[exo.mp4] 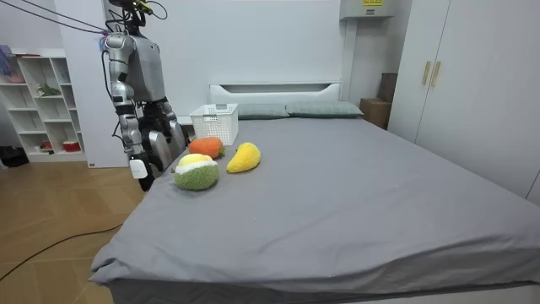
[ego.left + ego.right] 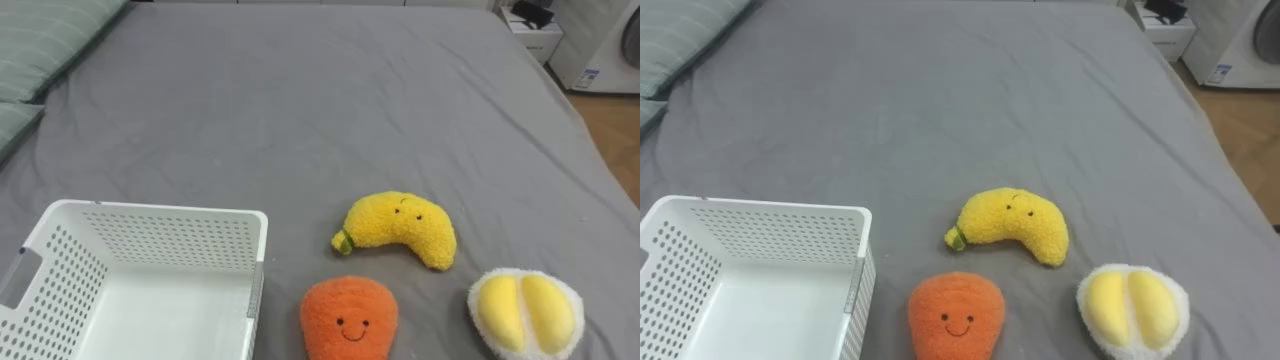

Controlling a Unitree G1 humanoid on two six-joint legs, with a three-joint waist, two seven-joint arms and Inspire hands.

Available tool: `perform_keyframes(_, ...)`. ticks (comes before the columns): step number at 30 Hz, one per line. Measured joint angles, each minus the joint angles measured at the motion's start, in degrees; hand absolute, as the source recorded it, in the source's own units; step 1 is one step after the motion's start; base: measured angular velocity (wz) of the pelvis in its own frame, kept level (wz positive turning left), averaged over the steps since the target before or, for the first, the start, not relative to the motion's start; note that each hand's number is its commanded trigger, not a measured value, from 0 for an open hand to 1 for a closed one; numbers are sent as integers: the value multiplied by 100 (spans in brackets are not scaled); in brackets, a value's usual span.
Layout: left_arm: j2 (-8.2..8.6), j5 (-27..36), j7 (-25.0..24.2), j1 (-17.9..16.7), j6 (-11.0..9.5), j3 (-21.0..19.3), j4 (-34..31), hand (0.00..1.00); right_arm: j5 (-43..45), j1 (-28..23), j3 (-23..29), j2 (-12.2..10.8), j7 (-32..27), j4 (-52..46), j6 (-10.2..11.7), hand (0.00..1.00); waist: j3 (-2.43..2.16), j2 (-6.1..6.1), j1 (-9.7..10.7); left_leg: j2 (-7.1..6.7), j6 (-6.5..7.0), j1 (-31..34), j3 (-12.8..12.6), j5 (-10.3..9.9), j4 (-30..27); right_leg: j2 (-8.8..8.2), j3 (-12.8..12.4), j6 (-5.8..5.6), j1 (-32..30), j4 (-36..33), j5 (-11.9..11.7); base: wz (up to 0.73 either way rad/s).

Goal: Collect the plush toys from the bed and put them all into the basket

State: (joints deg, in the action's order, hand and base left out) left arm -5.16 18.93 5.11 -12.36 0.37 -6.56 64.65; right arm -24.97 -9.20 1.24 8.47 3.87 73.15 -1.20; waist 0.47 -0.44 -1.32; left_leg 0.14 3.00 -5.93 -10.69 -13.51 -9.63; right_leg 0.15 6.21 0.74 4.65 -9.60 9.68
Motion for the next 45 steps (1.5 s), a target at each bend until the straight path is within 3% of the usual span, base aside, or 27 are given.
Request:
perform_keyframes(13, -7, -114, 99, 2, 106, -5, 6, 0, -58, 20, 5, -13, 1, 63, -18, 0, -3, -10, 29, -2, 0, -53, 2, 0, 4, -2, 4, -2, 35, 14, 2, 0)
perform_keyframes(17, -25, -120, 80, 0, 198, -36, 3, 0, -226, 25, 22, -12, 6, 71, -138, 0, -9, -12, 94, -5, 0, -64, 26, 0, -2, -2, 26, -4, 54, 96, -2, 2)
perform_keyframes(22, -29, -229, 82, -95, 313, -291, -56, 0, -441, -103, 487, -53, -4, 131, -254, 0, -15, -49, 277, -31, 1, -60, 169, 1, 0, -30, 170, -10, 125, 104, -1, 11)
perform_keyframes(27, -34, -350, 94, -113, 334, -683, -51, 0, -1025, -253, 932, -68, -186, 233, -362, 0, -34, -133, 289, -35, 0, -67, 191, 3, -3, -30, 178, -10, 180, 106, 5, 2)
perform_keyframes(31, -200, -518, 85, -184, 334, -734, -52, 0, -1107, -242, 1546, -8, -361, 221, -396, 0, -27, -243, 334, -34, -2, -72, 197, 4, -30, -28, 169, -10, 187, 94, 5, 0)
perform_keyframes(33, -251, -591, 89, -188, 334, -958, -96, 0, -1108, -215, 1844, 76, -484, 159, -396, 0, -27, -288, 379, -34, -1, -86, 179, 3, -32, -27, 137, -10, 159, 95, 5, -4)
perform_keyframes(40, -330, -858, 187, -289, 283, -1262, -173, 0, -968, -134, 2511, 382, -1036, -942, -345, 0, -27, -315, 504, -38, 3, -87, 133, 5, -23, -31, 106, -16, 109, 77, 6, -3)
perform_keyframes(45, -318, -864, 214, -217, 279, -1158, -178, 0, -481, -62, 2362, 447, -1413, -1835, -204, 0, -54, -370, 443, -30, -4, -60, 100, 13, 2, -17, 63, -10, 31, 48, 3, -4)
